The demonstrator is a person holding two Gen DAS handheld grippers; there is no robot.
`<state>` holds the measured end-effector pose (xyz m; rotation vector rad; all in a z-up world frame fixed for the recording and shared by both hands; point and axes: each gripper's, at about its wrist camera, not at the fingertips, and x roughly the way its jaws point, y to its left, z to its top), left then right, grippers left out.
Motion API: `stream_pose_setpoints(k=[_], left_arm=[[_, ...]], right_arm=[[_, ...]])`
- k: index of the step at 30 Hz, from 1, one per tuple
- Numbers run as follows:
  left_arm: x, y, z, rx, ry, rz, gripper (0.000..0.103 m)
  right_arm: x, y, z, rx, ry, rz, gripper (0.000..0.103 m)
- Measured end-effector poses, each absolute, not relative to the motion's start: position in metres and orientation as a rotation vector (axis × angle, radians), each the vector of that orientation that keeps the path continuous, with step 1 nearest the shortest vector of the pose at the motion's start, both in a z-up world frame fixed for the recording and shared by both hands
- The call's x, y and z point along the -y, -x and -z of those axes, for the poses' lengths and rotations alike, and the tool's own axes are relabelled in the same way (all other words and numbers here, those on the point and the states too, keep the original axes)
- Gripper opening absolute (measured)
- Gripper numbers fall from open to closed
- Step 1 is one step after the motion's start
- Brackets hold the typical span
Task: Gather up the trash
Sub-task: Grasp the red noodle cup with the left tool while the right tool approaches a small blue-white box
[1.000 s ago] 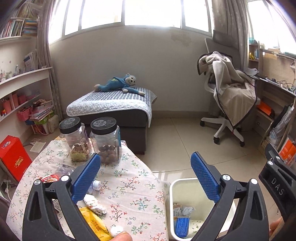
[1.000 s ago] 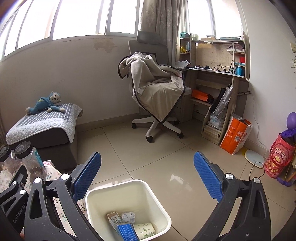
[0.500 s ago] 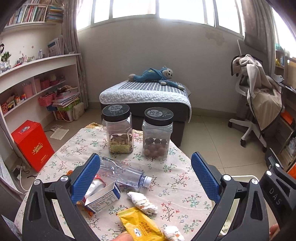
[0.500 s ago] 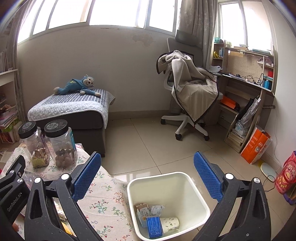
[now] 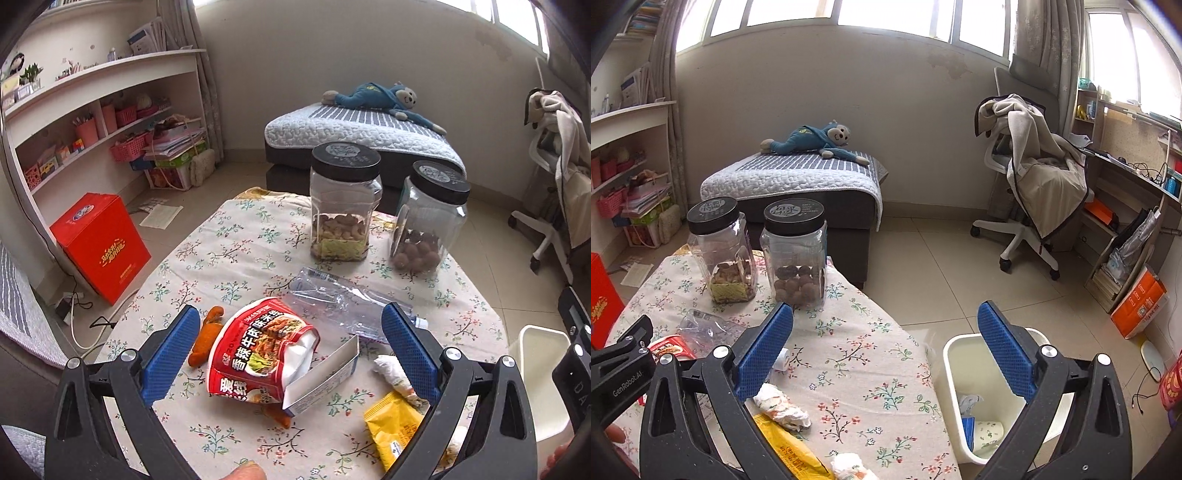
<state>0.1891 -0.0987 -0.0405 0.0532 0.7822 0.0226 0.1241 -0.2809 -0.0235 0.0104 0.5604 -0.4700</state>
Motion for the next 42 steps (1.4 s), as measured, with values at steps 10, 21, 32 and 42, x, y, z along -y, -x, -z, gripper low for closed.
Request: stream_pose_setpoints(k=[10,21,32,42], left_arm=[[0.044,-0.260,0.108,-1.167,0.034,0.071,0.096],[0.047,-0.278,0.142,-1.272,0.070,0.120,0.096],[0.022,-0.256,0.100,-1.227,0.149,0.243,0.029],[-0.009,-0.265,0.112,-1.257,0.215,0.213,0.091]], right_arm=[[0.271,-0.154,0.049,-0.709,-0.093,0.370,0.096],[0.255,-0.187,0.079,-0.859,-0.160,0.263,0.096],[0.226,-0.211,0.114,-0.992,-0.311,0.171,0.096],[0.218,-0.211,0.115,-0.976,-0.287,0.180,0.096]])
